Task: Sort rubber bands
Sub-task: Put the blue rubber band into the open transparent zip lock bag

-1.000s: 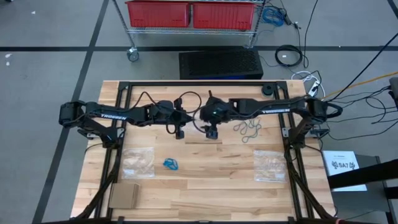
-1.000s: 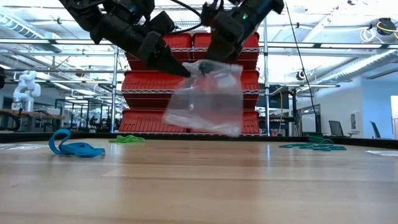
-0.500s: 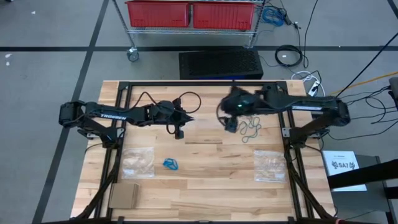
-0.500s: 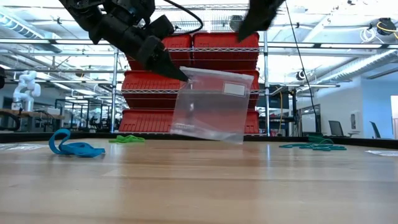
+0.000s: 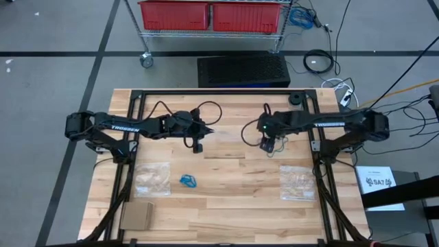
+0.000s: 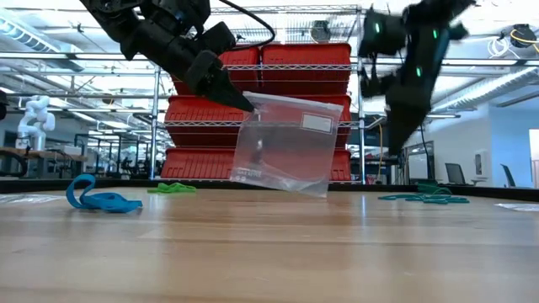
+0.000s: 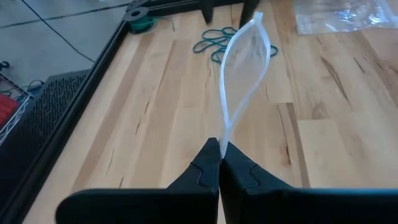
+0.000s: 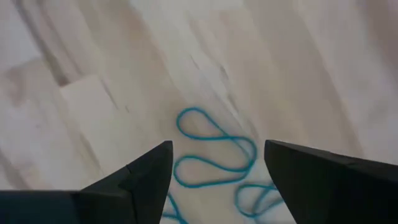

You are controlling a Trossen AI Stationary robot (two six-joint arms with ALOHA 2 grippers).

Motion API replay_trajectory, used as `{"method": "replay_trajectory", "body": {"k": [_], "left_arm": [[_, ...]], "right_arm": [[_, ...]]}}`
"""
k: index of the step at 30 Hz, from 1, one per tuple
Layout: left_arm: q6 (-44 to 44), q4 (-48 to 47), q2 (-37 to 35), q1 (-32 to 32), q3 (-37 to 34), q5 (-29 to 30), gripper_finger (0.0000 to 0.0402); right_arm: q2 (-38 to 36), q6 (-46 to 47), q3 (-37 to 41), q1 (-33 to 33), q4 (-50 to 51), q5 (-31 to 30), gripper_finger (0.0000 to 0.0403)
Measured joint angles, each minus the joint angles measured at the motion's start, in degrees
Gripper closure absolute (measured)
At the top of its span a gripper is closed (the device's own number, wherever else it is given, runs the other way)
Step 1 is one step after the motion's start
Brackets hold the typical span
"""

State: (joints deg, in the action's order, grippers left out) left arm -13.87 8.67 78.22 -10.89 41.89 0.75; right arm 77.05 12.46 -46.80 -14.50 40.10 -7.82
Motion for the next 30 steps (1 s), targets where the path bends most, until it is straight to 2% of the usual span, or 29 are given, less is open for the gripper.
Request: {"method": "replay_trajectory", "body": {"k": [4,11,17,26,28,30], "left_arm": [[-0.04,-0.01,0.00,0.00,0.00,0.00,0.0401],[-0.37,-0.07,0.00,-0.04,-0.02,0.00,0.0401],[-0.35,-0.28,0.00,0.00,-0.02,-0.01,0.0401],[-0.33,-0.30,0.00,0.00,-0.04,-0.02,0.0401],[-0.33,-0.32,0.00,0.00,-0.04,-0.02,0.0401],[-0.32,-0.33,0.00,0.00,-0.04,-0.02,0.0401]], "right_arm": [[0.24,-0.59,5.35,-5.22,-5.47,0.17,0.0159],[1.06,-6.07,8.19,-10.59,-9.30,0.36,0.0187],[3.43,-7.13,9.73,-11.07,-11.26,1.16,0.0221],[9.36,-8.72,9.46,-11.15,-14.27,3.94,0.0233],[9.69,-9.52,9.46,-11.13,-14.46,4.16,0.0250],[9.46,-10.09,9.48,-11.13,-14.82,4.39,0.0284]]}}
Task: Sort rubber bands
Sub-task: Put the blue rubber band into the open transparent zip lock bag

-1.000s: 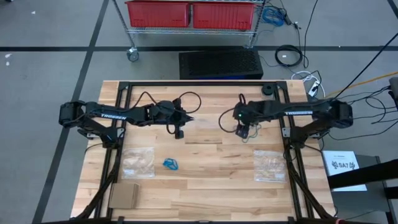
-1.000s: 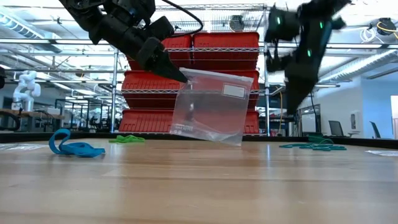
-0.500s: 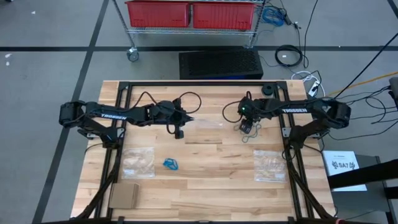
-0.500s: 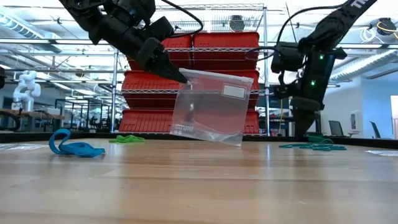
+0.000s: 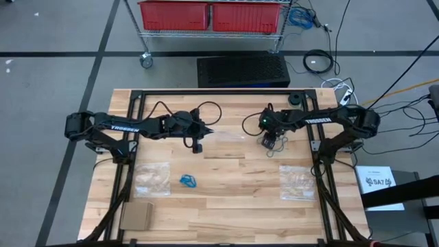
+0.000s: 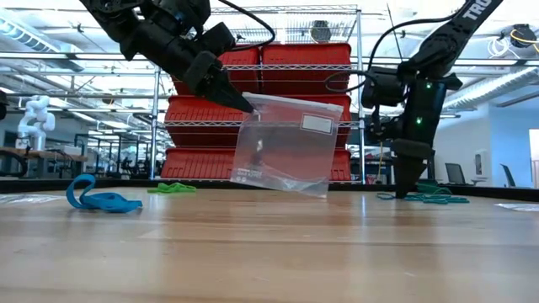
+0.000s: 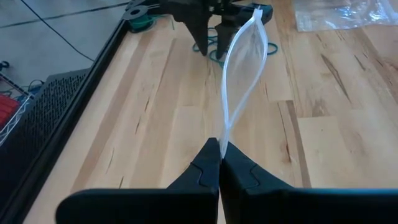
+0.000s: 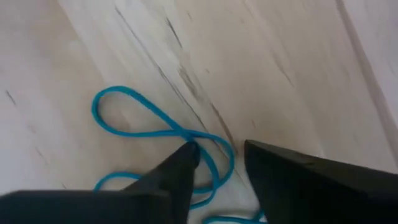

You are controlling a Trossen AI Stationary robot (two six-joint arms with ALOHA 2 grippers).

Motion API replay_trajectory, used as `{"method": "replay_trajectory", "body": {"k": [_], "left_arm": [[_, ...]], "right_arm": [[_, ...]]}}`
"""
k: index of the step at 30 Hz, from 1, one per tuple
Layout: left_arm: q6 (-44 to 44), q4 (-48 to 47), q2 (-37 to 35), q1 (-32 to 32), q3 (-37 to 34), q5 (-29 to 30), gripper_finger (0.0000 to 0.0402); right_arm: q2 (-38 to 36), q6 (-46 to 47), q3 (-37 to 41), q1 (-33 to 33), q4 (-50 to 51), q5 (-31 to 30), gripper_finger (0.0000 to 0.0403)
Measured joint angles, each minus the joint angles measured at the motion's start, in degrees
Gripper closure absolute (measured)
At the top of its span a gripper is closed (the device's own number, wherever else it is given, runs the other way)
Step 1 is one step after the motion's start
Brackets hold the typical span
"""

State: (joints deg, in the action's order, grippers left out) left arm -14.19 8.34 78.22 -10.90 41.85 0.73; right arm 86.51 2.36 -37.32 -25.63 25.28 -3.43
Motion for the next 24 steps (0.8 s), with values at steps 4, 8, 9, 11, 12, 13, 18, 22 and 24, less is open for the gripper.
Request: {"method": "replay_trajectory", "body": {"k": [4,8,9,11,12,13,18,22,24], "left_arm": [[-0.01,0.01,0.00,0.00,0.00,0.00,0.0401],[0.01,0.00,0.00,0.00,0.00,0.00,0.0401],[0.01,-0.09,0.00,0.00,0.00,0.00,0.0401],[0.02,-0.05,0.00,0.00,0.00,0.00,0.0401],[0.03,-0.06,0.00,0.00,0.00,0.00,0.0401],[0.03,-0.04,0.00,0.00,0.00,0.00,0.0401],[0.30,-0.01,0.00,0.00,0.00,0.00,0.0401],[0.32,0.03,0.00,0.00,0.00,0.00,0.0401],[0.32,0.06,0.00,0.00,0.00,0.00,0.0401]], "right_arm": [[-1.34,-1.21,0.11,0.04,-0.72,-0.49,0.0381],[-3.00,-0.71,0.06,0.99,-0.23,-1.88,0.0393],[-3.55,-0.39,-0.11,1.54,0.01,-2.34,0.0396],[-4.97,-0.08,-0.76,3.12,-0.06,-4.06,0.0401],[-5.55,0.14,-1.20,4.06,0.19,-4.51,0.0401],[-6.10,0.76,-1.78,4.91,0.85,-4.70,0.0401],[-9.34,3.64,-6.16,9.96,4.13,-6.52,0.0402],[-10.82,5.88,-11.84,14.63,9.81,-9.78,0.0403],[-11.07,6.90,-15.14,16.85,12.83,-11.41,0.0403]]}}
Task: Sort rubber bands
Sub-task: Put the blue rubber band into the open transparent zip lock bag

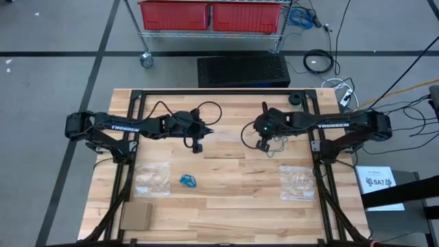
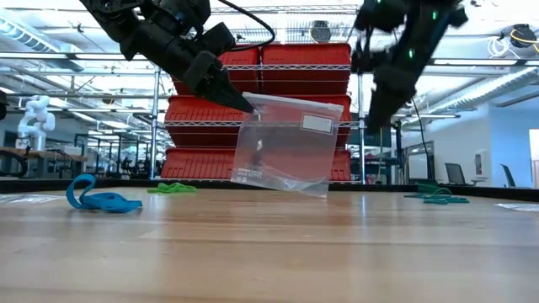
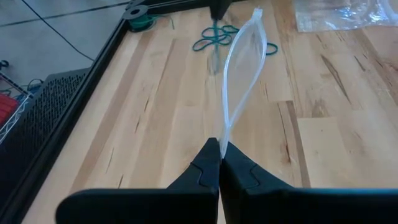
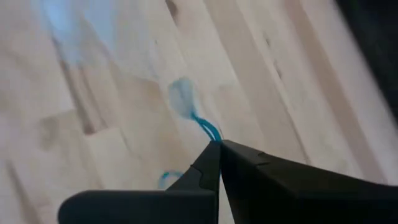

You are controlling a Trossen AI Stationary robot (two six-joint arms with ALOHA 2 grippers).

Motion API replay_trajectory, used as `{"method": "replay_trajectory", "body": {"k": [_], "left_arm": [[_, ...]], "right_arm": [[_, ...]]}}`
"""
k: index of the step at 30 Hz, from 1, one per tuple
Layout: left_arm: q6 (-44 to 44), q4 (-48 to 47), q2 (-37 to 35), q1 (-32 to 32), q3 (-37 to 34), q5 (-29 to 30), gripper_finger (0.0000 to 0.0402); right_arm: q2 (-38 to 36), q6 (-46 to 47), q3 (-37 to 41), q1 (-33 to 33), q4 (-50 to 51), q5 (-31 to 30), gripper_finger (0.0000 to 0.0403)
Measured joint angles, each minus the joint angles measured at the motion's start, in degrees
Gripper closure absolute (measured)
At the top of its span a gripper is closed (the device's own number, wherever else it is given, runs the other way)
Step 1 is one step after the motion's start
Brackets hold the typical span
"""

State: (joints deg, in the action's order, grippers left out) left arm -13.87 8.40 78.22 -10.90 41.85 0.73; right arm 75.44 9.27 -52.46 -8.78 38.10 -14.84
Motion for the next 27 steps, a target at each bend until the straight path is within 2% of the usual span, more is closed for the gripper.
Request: {"method": "replay_trajectory", "body": {"k": [7,11,17,27], "left_arm": [[0.03,-0.08,0.00,0.00,0.00,0.09,0.0401],[0.04,-0.05,0.00,0.00,0.00,0.22,0.0401],[0.09,0.09,0.00,0.00,0.00,0.22,0.0401],[0.13,0.08,0.00,0.00,0.00,0.22,0.0401]], "right_arm": [[0.00,4.78,-11.69,6.03,10.85,-2.35,0.0403],[0.00,5.76,-17.70,9.12,11.88,-5.02,0.0403],[1.41,3.68,-23.23,11.90,8.32,-10.52,0.0403],[8.77,-3.56,-23.50,12.29,-6.60,-18.47,0.0403]]}}
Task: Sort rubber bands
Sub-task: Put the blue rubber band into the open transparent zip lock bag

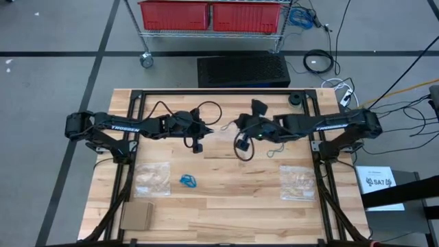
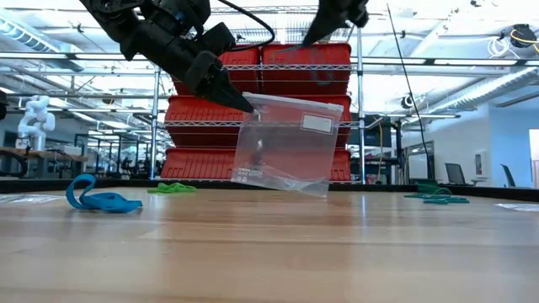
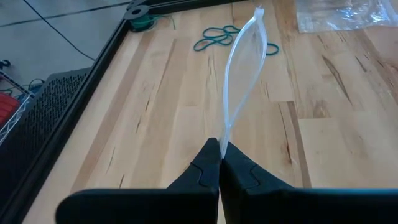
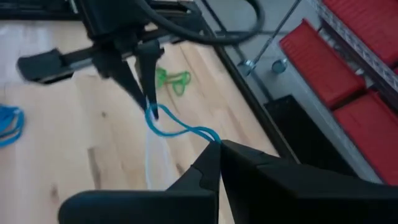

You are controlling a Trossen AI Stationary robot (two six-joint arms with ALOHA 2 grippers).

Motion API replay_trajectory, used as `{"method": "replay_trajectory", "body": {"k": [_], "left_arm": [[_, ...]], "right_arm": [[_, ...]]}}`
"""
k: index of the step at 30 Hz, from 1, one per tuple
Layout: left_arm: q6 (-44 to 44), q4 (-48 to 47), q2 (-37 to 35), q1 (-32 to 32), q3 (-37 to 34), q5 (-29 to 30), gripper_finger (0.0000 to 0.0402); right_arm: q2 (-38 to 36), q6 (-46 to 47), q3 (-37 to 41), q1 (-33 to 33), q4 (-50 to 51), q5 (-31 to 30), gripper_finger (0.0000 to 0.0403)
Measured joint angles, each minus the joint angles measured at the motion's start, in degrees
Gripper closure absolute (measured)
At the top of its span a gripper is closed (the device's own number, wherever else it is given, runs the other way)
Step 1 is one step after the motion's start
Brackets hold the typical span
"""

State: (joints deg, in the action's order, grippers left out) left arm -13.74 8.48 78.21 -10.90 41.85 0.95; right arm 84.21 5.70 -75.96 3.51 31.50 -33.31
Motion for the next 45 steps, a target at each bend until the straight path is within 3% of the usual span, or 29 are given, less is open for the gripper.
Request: {"method": "replay_trajectory", "body": {"k": [6,24,30,45], "left_arm": [[0.02,-0.10,-0.02,0.00,0.00,0.00,0.0401],[0.00,-0.54,-0.02,-0.02,-0.02,0.00,0.0401],[0.00,-0.68,-0.02,-0.02,-0.02,0.00,0.0401],[0.00,-0.71,-0.02,-0.02,-0.02,0.00,0.0401]], "right_arm": [[3.89,-3.46,0.00,0.02,-7.48,-0.97,0.0403],[9.96,-5.54,-0.04,1.62,-9.17,-5.04,0.0403],[10.21,-3.57,-0.03,2.31,-5.19,-9.18,0.0403],[9.75,-9.33,-0.02,2.60,-11.77,-13.30,0.0403]]}}
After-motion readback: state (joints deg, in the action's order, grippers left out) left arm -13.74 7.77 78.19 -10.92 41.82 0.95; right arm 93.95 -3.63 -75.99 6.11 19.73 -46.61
